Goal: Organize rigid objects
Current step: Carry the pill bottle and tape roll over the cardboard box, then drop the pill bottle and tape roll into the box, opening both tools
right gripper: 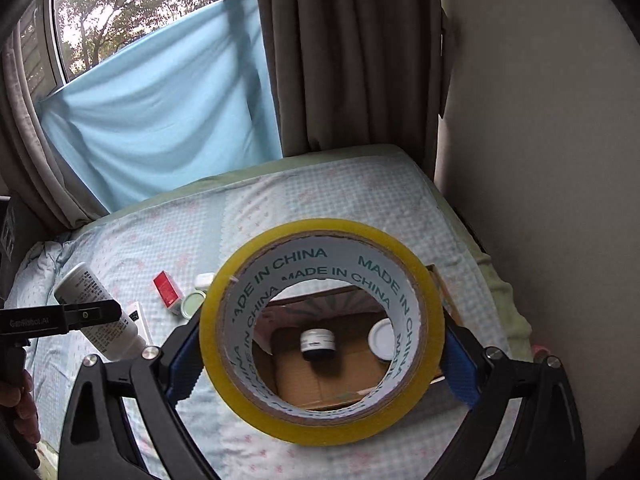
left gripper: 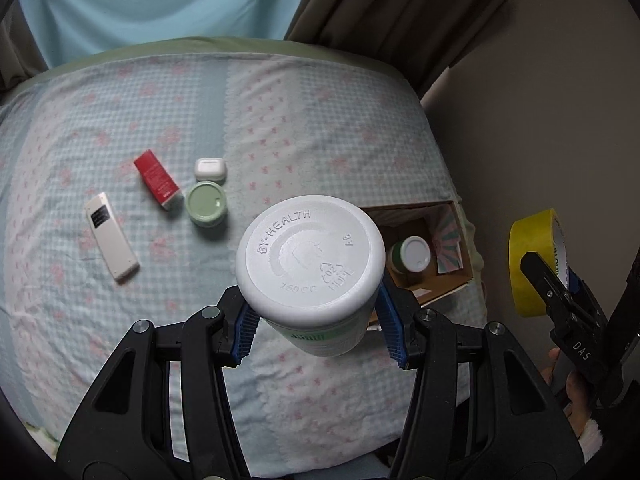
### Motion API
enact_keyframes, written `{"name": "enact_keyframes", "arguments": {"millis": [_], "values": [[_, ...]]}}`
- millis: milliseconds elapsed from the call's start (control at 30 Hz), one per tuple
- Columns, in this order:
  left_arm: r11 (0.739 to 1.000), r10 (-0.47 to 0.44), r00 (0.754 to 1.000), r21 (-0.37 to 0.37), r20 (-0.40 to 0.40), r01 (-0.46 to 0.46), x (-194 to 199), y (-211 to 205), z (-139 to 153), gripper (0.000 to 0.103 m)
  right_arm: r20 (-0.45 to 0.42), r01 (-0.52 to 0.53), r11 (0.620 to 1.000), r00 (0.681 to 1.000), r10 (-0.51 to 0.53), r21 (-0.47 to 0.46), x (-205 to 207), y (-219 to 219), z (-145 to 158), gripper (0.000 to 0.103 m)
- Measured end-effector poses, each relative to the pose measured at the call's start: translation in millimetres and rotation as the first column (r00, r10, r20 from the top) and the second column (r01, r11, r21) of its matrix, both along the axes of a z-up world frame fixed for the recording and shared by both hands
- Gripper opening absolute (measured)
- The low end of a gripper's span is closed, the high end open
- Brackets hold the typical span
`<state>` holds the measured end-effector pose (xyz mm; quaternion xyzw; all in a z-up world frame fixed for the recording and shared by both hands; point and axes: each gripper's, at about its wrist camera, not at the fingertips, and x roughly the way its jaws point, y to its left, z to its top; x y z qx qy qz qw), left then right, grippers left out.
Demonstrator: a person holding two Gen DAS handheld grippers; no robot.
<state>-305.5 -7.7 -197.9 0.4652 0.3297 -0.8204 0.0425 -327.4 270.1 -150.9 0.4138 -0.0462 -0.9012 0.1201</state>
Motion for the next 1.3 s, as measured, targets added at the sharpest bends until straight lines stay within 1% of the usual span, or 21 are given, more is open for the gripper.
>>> {"name": "enact_keyframes", "arguments": {"millis": [100, 200, 300, 433, 567, 633, 733, 833, 900, 1000, 1033, 1067, 1100, 1133, 1200, 1300], "values": [[1.000, 0.004, 1.000, 0.027, 0.020, -0.005, -21, 35, -6, 0.048, 0.036, -0.010, 1.000, 0.999, 0.010, 0.013, -16, 31, -15, 0.096], [0.998, 0.015, 0.999, 0.059, 0.051, -0.018, -42, 63, -17, 0.048, 0.065, -0.029, 0.999, 0.997, 0.027, 0.028, -37, 52, -35, 0.096], [0.997, 0.012, 0.996, 0.078, 0.093, -0.019, -63, 86, -35, 0.048, 0.142, -0.057, 0.998, 0.988, 0.054, 0.014, -59, 64, -62, 0.096], [0.996, -0.002, 0.987, 0.087, 0.160, -0.012, -86, 108, -64, 0.048, 0.267, -0.075, 0.997, 0.961, 0.076, -0.016, -91, 73, -104, 0.096], [0.996, -0.010, 0.977, 0.094, 0.215, -0.010, -103, 114, -95, 0.048, 0.351, -0.064, 0.997, 0.934, 0.074, -0.042, -115, 72, -143, 0.096], [0.995, -0.010, 0.972, 0.098, 0.235, -0.014, -109, 116, -106, 0.048, 0.374, -0.068, 0.997, 0.924, 0.081, -0.046, -124, 70, -159, 0.096], [0.995, -0.011, 0.966, 0.100, 0.257, -0.015, -118, 115, -118, 0.048, 0.391, -0.077, 0.996, 0.916, 0.089, -0.047, -136, 67, -172, 0.096], [0.996, -0.019, 0.962, 0.091, 0.274, -0.007, -127, 115, -127, 0.047, 0.415, -0.069, 0.994, 0.905, 0.097, -0.084, -146, 66, -186, 0.096], [0.997, -0.023, 0.959, 0.082, 0.282, 0.000, -132, 115, -131, 0.047, 0.431, -0.056, 0.994, 0.898, 0.090, -0.091, -152, 66, -195, 0.097], [0.999, -0.036, 0.957, 0.041, 0.288, 0.026, -139, 119, -134, 0.047, 0.476, -0.054, 0.995, 0.875, 0.086, -0.081, -159, 63, -207, 0.097], [0.999, -0.040, 0.955, 0.018, 0.294, 0.037, -142, 122, -135, 0.048, 0.496, -0.037, 0.996, 0.866, 0.070, -0.075, -161, 62, -210, 0.097], [0.999, -0.046, 0.954, 0.002, 0.296, 0.047, -143, 125, -133, 0.061, 0.515, -0.031, 0.997, 0.854, 0.065, -0.074, -162, 63, -213, 0.099], [0.999, -0.047, 0.954, -0.009, 0.297, 0.052, -143, 127, -132, 0.076, 0.522, -0.023, 0.995, 0.850, 0.070, -0.095, -162, 64, -214, 0.103], [0.998, -0.054, 0.955, -0.018, 0.293, 0.062, -143, 130, -131, 0.102, 0.516, -0.002, 0.993, 0.854, 0.065, -0.121, -162, 69, -213, 0.103], [0.998, -0.054, 0.959, -0.024, 0.278, 0.063, -140, 131, -128, 0.103, 0.481, 0.073, 0.983, 0.877, 0.016, -0.166, -160, 82, -208, 0.103], [0.997, -0.053, 0.960, -0.037, 0.276, 0.066, -132, 130, -125, 0.103, 0.487, 0.130, 0.971, 0.873, -0.017, -0.201, -157, 95, -203, 0.103]]}}
